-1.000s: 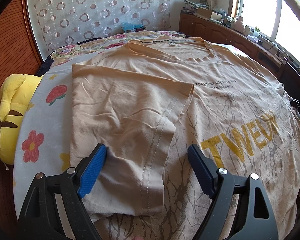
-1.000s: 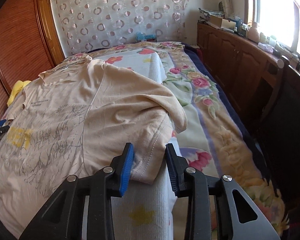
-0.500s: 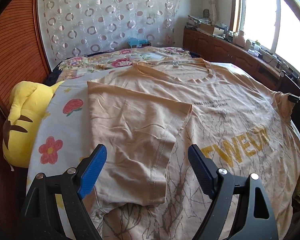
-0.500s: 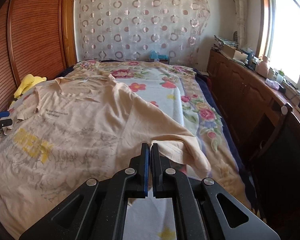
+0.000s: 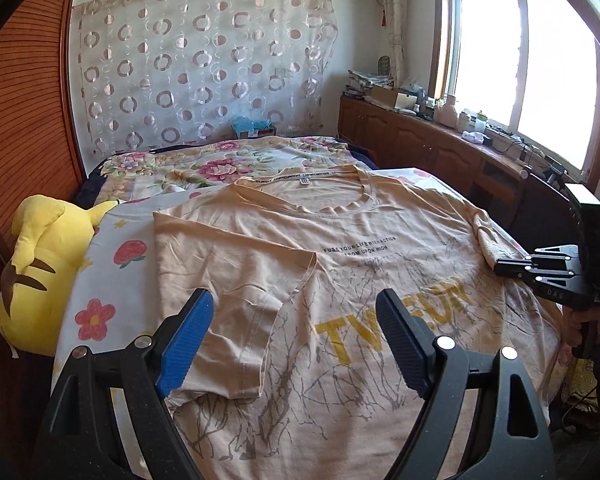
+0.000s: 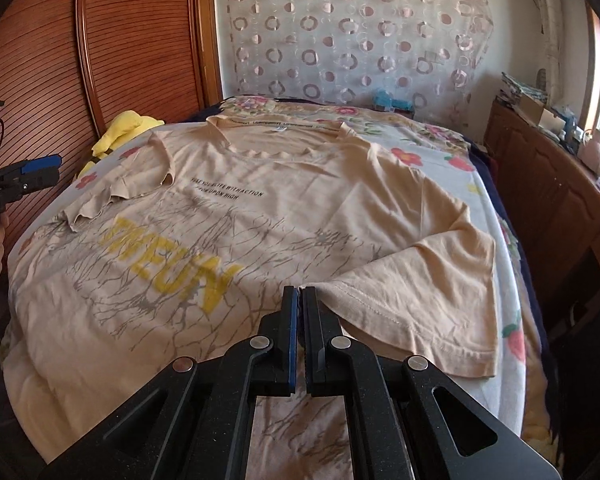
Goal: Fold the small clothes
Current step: 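Fold the grasped sleeve and side inward over the shirt body, release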
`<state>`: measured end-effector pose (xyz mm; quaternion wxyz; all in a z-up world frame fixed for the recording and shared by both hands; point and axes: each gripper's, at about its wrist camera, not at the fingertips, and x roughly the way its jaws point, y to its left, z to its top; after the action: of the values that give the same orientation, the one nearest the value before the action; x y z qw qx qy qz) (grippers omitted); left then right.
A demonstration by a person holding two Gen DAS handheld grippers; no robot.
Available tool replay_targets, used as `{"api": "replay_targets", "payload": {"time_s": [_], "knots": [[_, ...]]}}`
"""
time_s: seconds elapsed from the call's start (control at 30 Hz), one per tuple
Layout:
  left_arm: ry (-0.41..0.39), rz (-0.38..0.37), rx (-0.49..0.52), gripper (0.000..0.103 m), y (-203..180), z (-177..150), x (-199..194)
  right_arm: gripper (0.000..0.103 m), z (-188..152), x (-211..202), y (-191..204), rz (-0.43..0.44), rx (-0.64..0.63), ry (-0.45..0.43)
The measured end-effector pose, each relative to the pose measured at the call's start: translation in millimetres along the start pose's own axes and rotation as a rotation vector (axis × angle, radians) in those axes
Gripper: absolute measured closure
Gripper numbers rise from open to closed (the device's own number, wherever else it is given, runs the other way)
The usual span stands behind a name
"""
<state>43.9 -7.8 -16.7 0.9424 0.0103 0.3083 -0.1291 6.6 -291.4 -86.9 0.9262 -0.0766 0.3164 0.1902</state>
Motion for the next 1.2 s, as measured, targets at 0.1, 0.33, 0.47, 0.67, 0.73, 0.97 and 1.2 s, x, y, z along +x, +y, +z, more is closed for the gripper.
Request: {"api": "replay_targets", "payload": {"time_s": [0.1,0.33,0.47,0.67,0.73,0.97,1.2], "knots": [[0.002,0.001,0.009,0.019,-5,-1,1,0.101,0,3,-6,0.008,0.009,0.022],[0.006,-0.01,0.011,0.019,-13,-5,2,0.09,7,-28,-19,-0.077,0.029,-0.038],[0.004,-0.017,0.014,0.019,-16,-6,2,0.074,12,-51,-41,-0.15,0.047,-0.077],[0.016,-0.026,0.017,0.019,-21,-9,6,0.069,8,-41,-79,-0.262,0.11,-0.034],[0.02,-0.028,0.019,0.019,-22,-10,7,0.069,4,-24,-86,-0.261,0.151,0.006],[0.029,-0.023,0.019,0.019,-21,-13,9,0.069,-12,-4,-100,-0.22,0.204,0.085],[0.029,-0.022,0.004,0.019,-16,-16,9,0.099,2,-1,-100,-0.152,0.141,0.094]]}}
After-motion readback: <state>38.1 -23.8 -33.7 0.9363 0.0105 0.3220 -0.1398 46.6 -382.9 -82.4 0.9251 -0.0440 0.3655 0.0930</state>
